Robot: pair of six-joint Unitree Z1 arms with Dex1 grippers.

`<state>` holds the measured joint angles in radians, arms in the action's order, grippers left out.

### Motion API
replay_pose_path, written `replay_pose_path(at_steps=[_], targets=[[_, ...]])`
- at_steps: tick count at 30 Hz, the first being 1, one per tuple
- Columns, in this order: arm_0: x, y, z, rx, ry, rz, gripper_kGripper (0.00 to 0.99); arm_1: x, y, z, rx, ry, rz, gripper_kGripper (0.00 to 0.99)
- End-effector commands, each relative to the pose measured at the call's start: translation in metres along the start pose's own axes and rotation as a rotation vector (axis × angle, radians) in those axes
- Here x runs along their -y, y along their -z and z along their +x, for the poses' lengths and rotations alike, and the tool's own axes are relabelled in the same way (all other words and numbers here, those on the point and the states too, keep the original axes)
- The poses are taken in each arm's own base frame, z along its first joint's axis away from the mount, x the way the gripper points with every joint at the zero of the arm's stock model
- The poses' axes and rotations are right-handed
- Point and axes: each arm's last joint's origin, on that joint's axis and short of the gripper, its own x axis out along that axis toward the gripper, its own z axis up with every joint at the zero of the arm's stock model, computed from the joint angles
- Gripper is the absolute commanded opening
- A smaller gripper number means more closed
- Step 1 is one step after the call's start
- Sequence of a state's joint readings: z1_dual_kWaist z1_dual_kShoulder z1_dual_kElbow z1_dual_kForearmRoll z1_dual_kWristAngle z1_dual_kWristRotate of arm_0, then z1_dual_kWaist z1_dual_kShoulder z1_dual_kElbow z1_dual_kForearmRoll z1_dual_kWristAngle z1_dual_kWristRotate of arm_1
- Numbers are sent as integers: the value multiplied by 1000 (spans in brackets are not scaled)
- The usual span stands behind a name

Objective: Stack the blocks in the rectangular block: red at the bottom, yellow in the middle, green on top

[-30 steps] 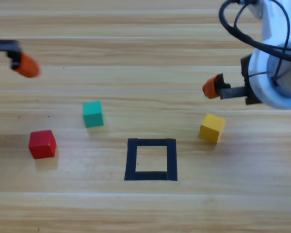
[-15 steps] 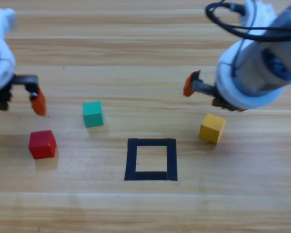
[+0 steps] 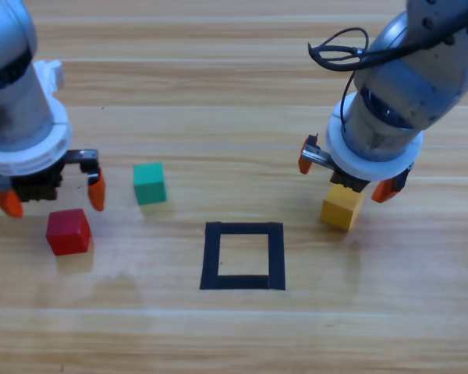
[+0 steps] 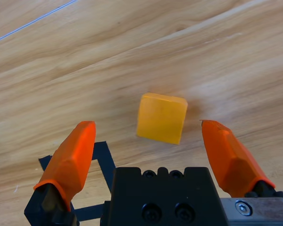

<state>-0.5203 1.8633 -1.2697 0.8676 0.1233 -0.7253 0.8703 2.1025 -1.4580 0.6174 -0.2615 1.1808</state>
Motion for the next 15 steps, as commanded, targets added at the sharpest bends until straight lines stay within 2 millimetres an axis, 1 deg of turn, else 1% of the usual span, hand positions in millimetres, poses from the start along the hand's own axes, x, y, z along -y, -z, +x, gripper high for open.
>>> replay_pose_path(at_steps=[1,4,8,11,15], targets=[[-3,-2,29,-42,-9,-39,973,-14,-8,50,-31,160,41,988],[-6,-2,39,-47,-3,-50,973,-21,-8,62,-49,209,42,982],[-13,-2,45,-47,7,-65,973,-19,-4,72,-58,235,55,968],[-15,-1,49,-45,8,-70,973,-18,-3,74,-62,245,60,968],[-16,2,55,-43,8,-78,973,-18,-4,70,-59,241,63,968]])
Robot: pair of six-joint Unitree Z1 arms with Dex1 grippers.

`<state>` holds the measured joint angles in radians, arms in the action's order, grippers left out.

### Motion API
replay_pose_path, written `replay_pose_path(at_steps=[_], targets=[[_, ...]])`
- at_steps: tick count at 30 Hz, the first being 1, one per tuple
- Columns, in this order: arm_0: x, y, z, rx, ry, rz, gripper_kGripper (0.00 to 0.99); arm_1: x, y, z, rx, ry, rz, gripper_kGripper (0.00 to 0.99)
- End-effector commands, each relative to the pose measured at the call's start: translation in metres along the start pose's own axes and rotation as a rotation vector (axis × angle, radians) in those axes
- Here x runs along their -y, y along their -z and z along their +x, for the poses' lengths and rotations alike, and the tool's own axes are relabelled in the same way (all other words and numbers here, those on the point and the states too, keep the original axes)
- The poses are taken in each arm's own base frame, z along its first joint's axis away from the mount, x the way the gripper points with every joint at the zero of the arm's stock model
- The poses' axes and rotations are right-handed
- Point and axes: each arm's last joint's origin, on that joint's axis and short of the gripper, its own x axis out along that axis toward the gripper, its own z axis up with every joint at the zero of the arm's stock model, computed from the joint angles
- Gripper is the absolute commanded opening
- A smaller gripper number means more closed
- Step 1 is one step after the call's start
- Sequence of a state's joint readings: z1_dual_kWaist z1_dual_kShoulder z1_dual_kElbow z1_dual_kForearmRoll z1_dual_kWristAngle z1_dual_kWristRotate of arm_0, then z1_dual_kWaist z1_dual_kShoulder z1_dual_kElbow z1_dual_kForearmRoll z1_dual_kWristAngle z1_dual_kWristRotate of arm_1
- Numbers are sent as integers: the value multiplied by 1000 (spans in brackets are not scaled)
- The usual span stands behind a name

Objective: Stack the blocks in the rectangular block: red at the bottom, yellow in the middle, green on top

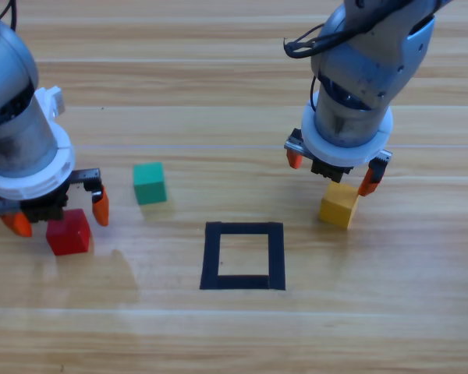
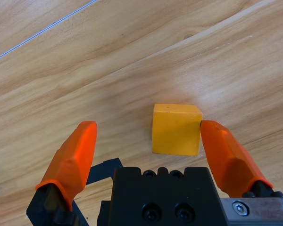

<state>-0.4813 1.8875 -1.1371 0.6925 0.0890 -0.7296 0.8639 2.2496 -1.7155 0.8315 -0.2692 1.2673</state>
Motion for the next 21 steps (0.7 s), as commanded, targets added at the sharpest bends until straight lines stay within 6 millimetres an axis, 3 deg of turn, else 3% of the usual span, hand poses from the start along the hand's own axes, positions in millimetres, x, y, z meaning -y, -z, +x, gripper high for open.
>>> replay_pose_path(at_steps=[1,6,14,21], targets=[[-6,0,21,-31,-24,-32,973,10,4,49,-25,139,-1,968],[-5,-1,25,-30,-30,-35,971,11,0,32,8,118,0,968],[-3,-3,28,-27,-31,-33,971,9,1,-22,108,28,-26,971],[-1,-6,31,-24,-31,-30,971,17,4,-37,64,2,-61,973]])
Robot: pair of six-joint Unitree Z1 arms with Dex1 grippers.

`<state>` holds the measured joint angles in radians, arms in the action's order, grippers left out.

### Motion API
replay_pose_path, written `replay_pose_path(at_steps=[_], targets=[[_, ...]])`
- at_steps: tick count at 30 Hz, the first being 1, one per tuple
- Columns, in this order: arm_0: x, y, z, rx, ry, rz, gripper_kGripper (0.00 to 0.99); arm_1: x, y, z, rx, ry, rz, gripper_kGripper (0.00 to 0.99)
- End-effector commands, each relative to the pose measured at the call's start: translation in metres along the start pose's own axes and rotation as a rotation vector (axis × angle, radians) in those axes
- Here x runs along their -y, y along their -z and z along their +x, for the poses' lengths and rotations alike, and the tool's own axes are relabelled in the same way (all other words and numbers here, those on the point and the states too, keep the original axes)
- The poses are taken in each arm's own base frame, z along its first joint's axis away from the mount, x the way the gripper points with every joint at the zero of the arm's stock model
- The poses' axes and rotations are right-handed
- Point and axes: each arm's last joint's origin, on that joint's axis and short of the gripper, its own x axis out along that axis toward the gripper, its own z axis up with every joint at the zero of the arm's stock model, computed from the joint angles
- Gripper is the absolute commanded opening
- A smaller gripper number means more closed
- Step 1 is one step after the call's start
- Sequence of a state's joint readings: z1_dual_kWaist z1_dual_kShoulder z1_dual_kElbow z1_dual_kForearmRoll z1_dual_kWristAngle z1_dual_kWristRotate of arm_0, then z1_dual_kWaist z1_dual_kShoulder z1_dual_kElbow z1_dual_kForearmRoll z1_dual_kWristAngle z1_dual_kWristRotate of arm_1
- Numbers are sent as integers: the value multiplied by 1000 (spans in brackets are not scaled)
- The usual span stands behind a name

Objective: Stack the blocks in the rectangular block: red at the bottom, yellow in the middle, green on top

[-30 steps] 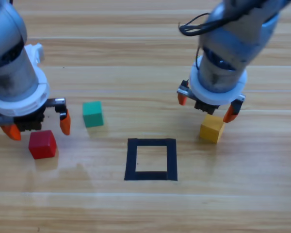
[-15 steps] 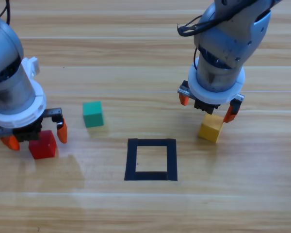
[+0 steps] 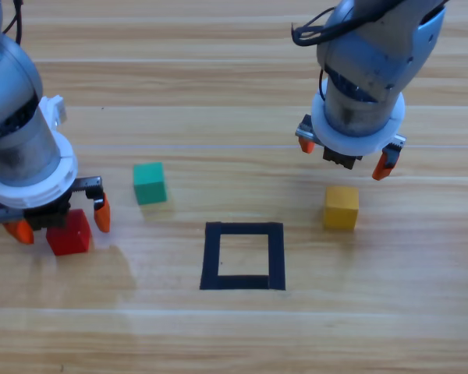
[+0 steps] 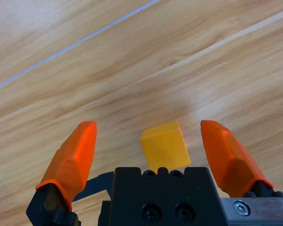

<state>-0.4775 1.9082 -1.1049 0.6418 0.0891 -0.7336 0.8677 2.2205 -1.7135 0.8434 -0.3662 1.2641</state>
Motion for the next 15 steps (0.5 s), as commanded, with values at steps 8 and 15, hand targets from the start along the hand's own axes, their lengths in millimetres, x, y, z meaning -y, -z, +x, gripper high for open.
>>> replay_pose_path(at_steps=[8,15], targets=[[1,-8,25,-33,-30,-11,930,21,14,-22,-98,-13,-120,973],[2,-10,26,-29,-21,0,810,17,22,-5,-151,3,-185,971]])
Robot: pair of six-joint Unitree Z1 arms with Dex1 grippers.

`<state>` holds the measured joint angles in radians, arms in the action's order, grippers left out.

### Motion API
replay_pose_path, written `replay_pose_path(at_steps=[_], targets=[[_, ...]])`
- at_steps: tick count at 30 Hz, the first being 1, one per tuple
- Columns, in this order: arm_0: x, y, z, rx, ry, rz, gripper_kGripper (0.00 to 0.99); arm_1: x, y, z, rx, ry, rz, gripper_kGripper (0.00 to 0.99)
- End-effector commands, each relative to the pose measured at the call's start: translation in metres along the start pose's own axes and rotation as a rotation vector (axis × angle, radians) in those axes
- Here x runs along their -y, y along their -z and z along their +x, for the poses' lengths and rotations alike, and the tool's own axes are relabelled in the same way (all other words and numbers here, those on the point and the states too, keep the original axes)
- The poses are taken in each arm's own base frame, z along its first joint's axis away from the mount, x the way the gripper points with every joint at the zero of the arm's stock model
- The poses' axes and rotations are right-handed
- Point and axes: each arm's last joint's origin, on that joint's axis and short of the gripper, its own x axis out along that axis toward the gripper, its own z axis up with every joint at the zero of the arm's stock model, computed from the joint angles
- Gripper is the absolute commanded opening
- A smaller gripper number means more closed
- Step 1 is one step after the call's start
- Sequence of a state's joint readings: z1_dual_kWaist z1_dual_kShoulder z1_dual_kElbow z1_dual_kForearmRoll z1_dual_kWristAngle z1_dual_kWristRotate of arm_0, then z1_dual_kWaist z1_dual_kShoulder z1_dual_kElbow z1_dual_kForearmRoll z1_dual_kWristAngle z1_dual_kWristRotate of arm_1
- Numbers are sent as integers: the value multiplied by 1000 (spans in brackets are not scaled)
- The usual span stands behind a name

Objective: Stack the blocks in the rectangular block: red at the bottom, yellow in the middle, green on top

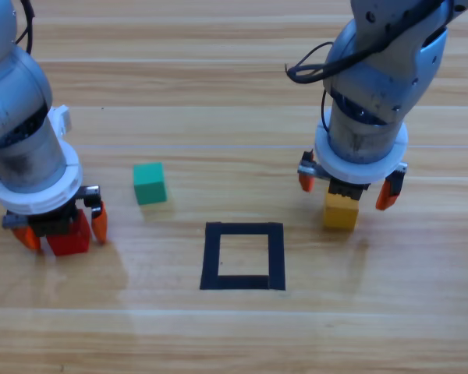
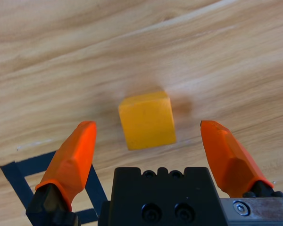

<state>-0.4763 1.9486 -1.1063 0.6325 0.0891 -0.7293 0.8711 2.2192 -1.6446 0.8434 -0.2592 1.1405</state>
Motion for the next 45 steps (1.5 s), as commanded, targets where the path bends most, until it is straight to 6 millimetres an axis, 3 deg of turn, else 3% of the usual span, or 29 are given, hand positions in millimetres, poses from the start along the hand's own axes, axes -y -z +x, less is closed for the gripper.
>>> replay_pose_path(at_steps=[1,5,10,13,17,24,27,40,45], targets=[[0,-9,12,-5,1,-4,792,3,10,-12,-37,-15,-48,969],[1,-11,12,1,8,12,647,1,10,0,-65,-3,-72,968],[-2,-14,8,13,9,28,311,0,6,9,-82,3,-85,965],[-7,-17,9,7,0,41,196,0,4,15,-91,9,-90,963],[-5,-22,1,12,-5,81,170,-1,0,25,-109,19,-93,953],[2,-38,-54,75,32,192,61,3,-10,35,-122,29,-97,953],[6,-44,-66,67,45,256,26,5,-14,36,-125,29,-98,953],[22,-7,-89,80,110,397,20,6,-15,49,-157,38,-113,922],[41,15,-94,80,99,423,20,6,-16,59,-180,38,-113,913]])
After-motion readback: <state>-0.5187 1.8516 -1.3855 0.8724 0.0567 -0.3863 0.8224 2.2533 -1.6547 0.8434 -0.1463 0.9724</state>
